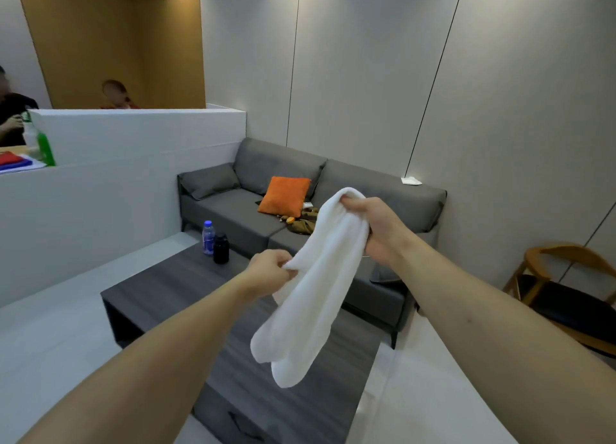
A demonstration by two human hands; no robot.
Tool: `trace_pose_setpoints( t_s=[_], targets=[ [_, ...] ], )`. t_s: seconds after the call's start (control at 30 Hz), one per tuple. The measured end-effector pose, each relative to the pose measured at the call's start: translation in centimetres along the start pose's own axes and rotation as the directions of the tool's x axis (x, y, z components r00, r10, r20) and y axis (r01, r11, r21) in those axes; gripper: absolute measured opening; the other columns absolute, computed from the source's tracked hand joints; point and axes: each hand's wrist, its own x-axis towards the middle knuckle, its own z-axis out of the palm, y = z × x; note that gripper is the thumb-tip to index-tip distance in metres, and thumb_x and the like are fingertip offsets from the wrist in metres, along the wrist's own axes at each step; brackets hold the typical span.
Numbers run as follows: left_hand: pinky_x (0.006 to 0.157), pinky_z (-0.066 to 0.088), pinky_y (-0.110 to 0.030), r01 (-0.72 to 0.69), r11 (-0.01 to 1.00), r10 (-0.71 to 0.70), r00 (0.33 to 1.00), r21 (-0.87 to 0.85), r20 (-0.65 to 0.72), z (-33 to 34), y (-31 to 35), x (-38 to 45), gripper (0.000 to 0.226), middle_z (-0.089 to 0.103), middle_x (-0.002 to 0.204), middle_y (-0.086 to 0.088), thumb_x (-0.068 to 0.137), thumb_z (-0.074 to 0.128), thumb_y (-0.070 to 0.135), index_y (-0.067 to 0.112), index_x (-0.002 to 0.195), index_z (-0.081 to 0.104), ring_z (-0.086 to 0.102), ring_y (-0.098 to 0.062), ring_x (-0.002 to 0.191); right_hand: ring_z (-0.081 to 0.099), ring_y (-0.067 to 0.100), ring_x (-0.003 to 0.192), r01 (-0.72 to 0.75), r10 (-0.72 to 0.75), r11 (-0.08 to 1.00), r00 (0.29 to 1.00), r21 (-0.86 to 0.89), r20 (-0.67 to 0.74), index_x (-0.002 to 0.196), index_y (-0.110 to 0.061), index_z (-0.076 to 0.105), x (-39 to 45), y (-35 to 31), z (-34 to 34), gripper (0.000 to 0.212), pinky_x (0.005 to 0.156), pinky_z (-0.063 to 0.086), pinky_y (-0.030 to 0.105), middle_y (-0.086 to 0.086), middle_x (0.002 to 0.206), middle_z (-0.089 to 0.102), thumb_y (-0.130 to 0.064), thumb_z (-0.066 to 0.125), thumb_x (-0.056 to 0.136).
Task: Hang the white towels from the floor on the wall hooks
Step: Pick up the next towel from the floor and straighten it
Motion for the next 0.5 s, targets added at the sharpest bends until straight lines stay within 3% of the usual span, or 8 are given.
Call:
trace_pose_setpoints(
  t_s=[0.07,0.1,0.17,0.27,0.3,0.37,0.43,0.5],
  targets=[
    [0.080,0.055,-0.042,0.004,1.000,-0.009,0.979,-0.027,-0.205,-0.2,0.4,1.6,0.008,0.064,0.093,-0.004,0.091,0.055,0.025,0.025,0.089,0.063,0.060,-0.023,0.088,0.073,0.022,0.081,0.015,-0.051,0.959,0.991,-0.284,-0.122,0.108,-0.005,0.067,2.6,0.8,-1.6,0.029,0.064,0.058,0.034,0.015,0.102,0.073,-0.022,0.070,0.085],
    [0.075,0.055,-0.040,-0.024,0.999,0.013,0.963,-0.039,-0.269,-0.5,0.8,2.3,0.008,0.063,0.090,-0.004,0.090,0.055,0.024,0.025,0.088,0.063,0.060,-0.023,0.086,0.071,0.023,0.081,0.020,-0.084,0.886,0.990,-0.464,-0.116,0.110,0.000,0.066,3.9,1.3,-2.3,0.035,0.068,0.058,0.035,0.019,0.103,0.071,-0.019,0.073,0.082],
    [0.059,0.053,-0.031,-0.086,0.994,0.058,0.943,-0.071,-0.327,-1.3,2.4,3.7,0.009,0.064,0.085,-0.004,0.087,0.058,0.025,0.026,0.081,0.064,0.061,-0.021,0.081,0.065,0.020,0.088,0.059,-0.064,0.758,0.998,-0.649,0.017,0.125,0.004,0.056,6.2,2.3,-3.0,0.065,0.073,0.051,0.031,0.024,0.110,0.065,-0.021,0.082,0.072],
    [0.050,0.046,-0.019,-0.121,0.992,0.103,0.954,-0.046,-0.283,-2.4,5.6,5.7,0.005,0.068,0.085,0.002,0.072,0.070,0.027,0.031,0.074,0.070,0.065,-0.013,0.078,0.062,0.009,0.105,0.161,0.050,0.746,0.954,-0.646,0.296,0.140,-0.014,0.048,8.8,2.9,-2.1,0.100,0.082,0.051,0.026,-0.004,0.116,0.064,-0.037,0.092,0.053],
    [0.052,0.047,-0.019,-0.117,0.993,0.113,0.960,0.002,-0.256,-2.6,6.6,6.2,0.010,0.069,0.085,0.003,0.065,0.075,0.026,0.032,0.072,0.072,0.065,-0.012,0.078,0.063,0.011,0.107,0.195,0.065,0.736,0.933,-0.649,0.353,0.137,-0.018,0.052,9.9,3.0,-1.5,0.096,0.088,0.053,0.031,-0.005,0.116,0.065,-0.036,0.093,0.051],
    [0.051,0.048,-0.021,-0.094,0.995,0.102,0.961,0.042,-0.259,-2.8,7.9,7.3,0.020,0.069,0.082,0.005,0.054,0.077,0.023,0.031,0.072,0.071,0.065,-0.012,0.077,0.067,0.019,0.103,0.243,0.069,0.734,0.902,-0.634,0.426,0.120,-0.023,0.064,12.2,3.4,-0.8,0.065,0.089,0.056,0.041,-0.002,0.110,0.071,-0.029,0.089,0.061],
    [0.053,0.050,-0.025,-0.062,0.998,0.052,0.954,-0.026,-0.296,-3.2,8.5,7.9,0.030,0.068,0.081,0.003,0.049,0.075,0.019,0.028,0.077,0.068,0.065,-0.015,0.076,0.071,0.021,0.093,0.275,0.030,0.778,0.881,-0.564,0.472,0.107,-0.020,0.071,14.1,3.5,-0.3,0.033,0.081,0.060,0.040,0.002,0.100,0.074,-0.019,0.080,0.075],
    [0.062,0.055,-0.031,-0.028,0.986,-0.026,0.949,-0.165,-0.315,-3.6,8.8,8.3,0.040,0.068,0.089,-0.001,0.051,0.074,0.015,0.026,0.088,0.066,0.065,-0.018,0.081,0.073,0.022,0.088,0.314,-0.037,0.818,0.865,-0.483,0.501,0.100,-0.014,0.072,15.5,3.1,0.2,0.019,0.076,0.062,0.039,0.007,0.094,0.075,-0.014,0.074,0.081]
  ],
)
